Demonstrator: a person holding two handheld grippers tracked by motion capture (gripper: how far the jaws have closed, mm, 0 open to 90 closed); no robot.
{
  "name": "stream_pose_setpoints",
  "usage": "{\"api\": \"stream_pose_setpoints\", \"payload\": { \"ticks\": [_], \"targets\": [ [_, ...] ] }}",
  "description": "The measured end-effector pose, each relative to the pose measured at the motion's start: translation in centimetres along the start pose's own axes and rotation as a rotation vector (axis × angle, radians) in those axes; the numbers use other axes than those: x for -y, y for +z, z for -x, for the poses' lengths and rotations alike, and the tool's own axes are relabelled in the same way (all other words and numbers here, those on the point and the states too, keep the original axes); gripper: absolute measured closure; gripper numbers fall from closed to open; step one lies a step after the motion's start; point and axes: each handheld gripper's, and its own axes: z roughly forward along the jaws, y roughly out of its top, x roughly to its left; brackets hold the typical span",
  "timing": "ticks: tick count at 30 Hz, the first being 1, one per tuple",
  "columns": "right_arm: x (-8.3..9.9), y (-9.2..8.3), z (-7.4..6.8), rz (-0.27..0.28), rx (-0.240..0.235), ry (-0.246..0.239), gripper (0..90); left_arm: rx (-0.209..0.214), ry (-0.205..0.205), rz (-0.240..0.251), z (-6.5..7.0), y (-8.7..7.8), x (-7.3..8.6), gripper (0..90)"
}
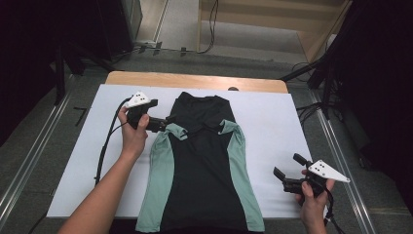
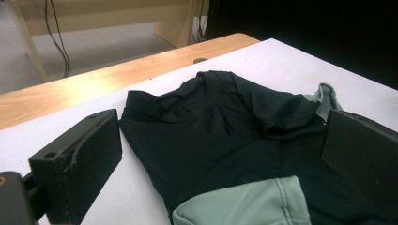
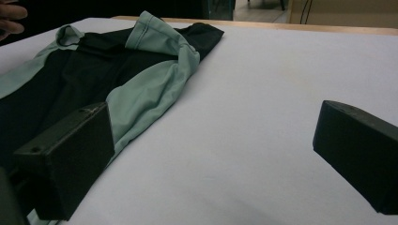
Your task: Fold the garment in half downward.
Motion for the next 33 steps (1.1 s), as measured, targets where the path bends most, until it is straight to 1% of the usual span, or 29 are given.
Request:
{"api": "stream_pose_setpoints", "payload": {
  "ticks": [2,5,8,11,16,19,22,24,25,26,27,28,30,32,33],
  "targets": [
    [0.0,0.0,0.0,0.001,0.001,0.000,0.0,0.010,-0.018,-0.011,-0.4,0.6,0.0,0.0],
    [0.0,0.1,0.0,-0.001,-0.001,0.001,0.0,0.015,-0.028,-0.024,-1.0,1.2,-0.2,0.0],
    [0.0,0.1,0.0,0.000,0.001,-0.002,0.0,0.023,-0.053,-0.034,-1.5,1.8,-0.4,0.0],
    [0.0,0.2,0.0,0.000,0.001,0.000,0.0,0.019,-0.071,-0.044,-2.0,2.6,-0.7,0.0],
    [0.0,0.2,0.0,-0.001,0.002,0.001,0.0,0.018,-0.100,-0.096,-2.9,4.1,-0.7,1.1],
    [0.0,0.2,0.0,0.000,0.001,0.001,0.0,0.018,-0.136,-0.126,-3.5,5.0,-0.5,1.8],
    [0.0,0.1,0.0,-0.001,0.001,0.003,0.0,0.002,-0.176,-0.155,-4.0,5.9,-0.3,7.2],
    [0.0,0.2,0.0,0.000,-0.001,0.002,0.0,-0.010,-0.202,-0.188,-4.4,6.5,-0.1,13.3],
    [0.0,0.1,0.0,-0.002,0.000,0.003,0.0,-0.006,-0.208,-0.207,-4.6,6.8,0.0,15.3],
    [0.0,0.2,0.0,0.000,0.000,0.001,0.0,-0.011,-0.215,-0.225,-4.7,7.1,0.1,15.3],
    [0.0,0.2,0.0,-0.002,0.002,0.004,0.0,-0.019,-0.217,-0.237,-4.8,7.4,0.2,16.3],
    [0.0,0.2,0.0,0.000,0.001,0.002,0.0,-0.030,-0.222,-0.259,-5.0,7.7,0.2,19.1],
    [0.0,0.2,0.0,-0.001,0.002,0.005,0.0,-0.044,-0.239,-0.274,-5.2,8.1,0.4,22.6],
    [0.0,0.2,0.0,-0.001,0.002,0.006,0.0,-0.048,-0.253,-0.295,-5.2,8.6,0.5,26.4],
    [0.0,0.2,0.0,-0.005,0.002,0.009,0.0,-0.051,-0.253,-0.302,-5.2,8.8,0.5,27.4]
  ]
}}
